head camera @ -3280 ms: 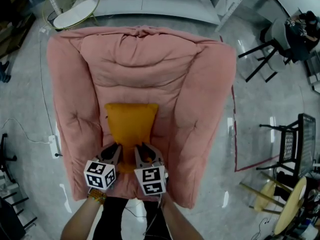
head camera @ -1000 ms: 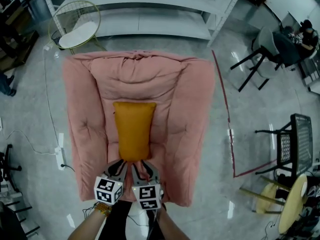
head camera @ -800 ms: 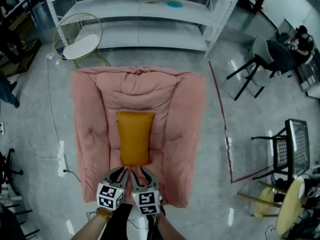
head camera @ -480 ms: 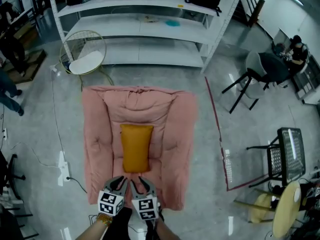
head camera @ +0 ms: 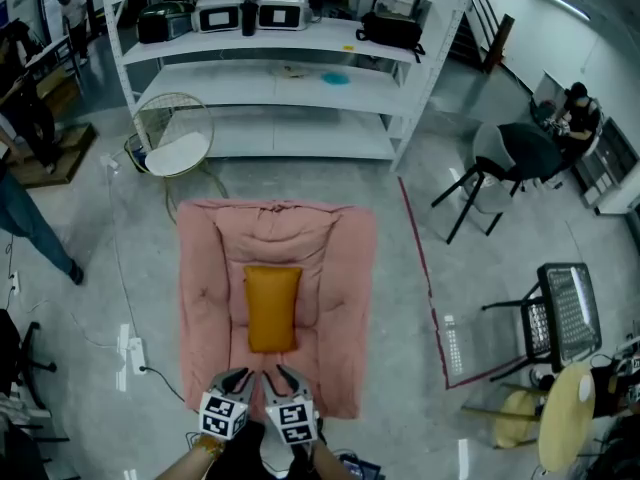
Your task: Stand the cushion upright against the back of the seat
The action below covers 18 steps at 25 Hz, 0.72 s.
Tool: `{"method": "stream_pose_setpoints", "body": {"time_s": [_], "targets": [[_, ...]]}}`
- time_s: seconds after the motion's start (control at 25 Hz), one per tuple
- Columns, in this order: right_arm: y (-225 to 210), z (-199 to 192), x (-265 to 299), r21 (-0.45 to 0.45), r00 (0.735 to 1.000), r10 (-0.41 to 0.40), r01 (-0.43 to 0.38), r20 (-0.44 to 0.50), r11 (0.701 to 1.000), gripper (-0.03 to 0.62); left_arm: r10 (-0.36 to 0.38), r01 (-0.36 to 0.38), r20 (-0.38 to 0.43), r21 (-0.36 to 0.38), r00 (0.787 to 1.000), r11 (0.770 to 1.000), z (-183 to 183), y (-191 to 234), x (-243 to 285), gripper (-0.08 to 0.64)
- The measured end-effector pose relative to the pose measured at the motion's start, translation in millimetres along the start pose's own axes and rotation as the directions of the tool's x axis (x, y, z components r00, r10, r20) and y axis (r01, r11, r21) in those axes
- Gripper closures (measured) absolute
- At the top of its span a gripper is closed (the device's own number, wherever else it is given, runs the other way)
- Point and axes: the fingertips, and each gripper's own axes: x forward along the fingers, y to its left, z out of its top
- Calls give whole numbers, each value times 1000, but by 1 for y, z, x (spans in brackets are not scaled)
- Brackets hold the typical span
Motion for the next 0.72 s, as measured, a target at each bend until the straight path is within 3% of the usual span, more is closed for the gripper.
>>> {"method": "stream_pose_setpoints", "body": {"time_s": [0.2, 0.48, 0.6, 0.72], "targets": [[8, 12, -36, -26, 999, 38, -38, 18, 999, 454, 13, -13, 12, 2, 1000, 1000, 14, -7, -31, 511], [18, 24, -64, -33, 999, 21, -19, 33, 999, 465, 16, -20, 63, 72, 998, 997, 32, -20, -63, 511], [22, 32, -68, -41, 999, 9, -7, 46, 999, 490, 21, -30, 108, 90, 994, 995, 46, -22, -74, 512], [22, 38, -76, -47, 998, -12, 15, 57, 999, 518, 0, -10, 101, 98, 995, 995, 47, -30, -81, 512]]}}
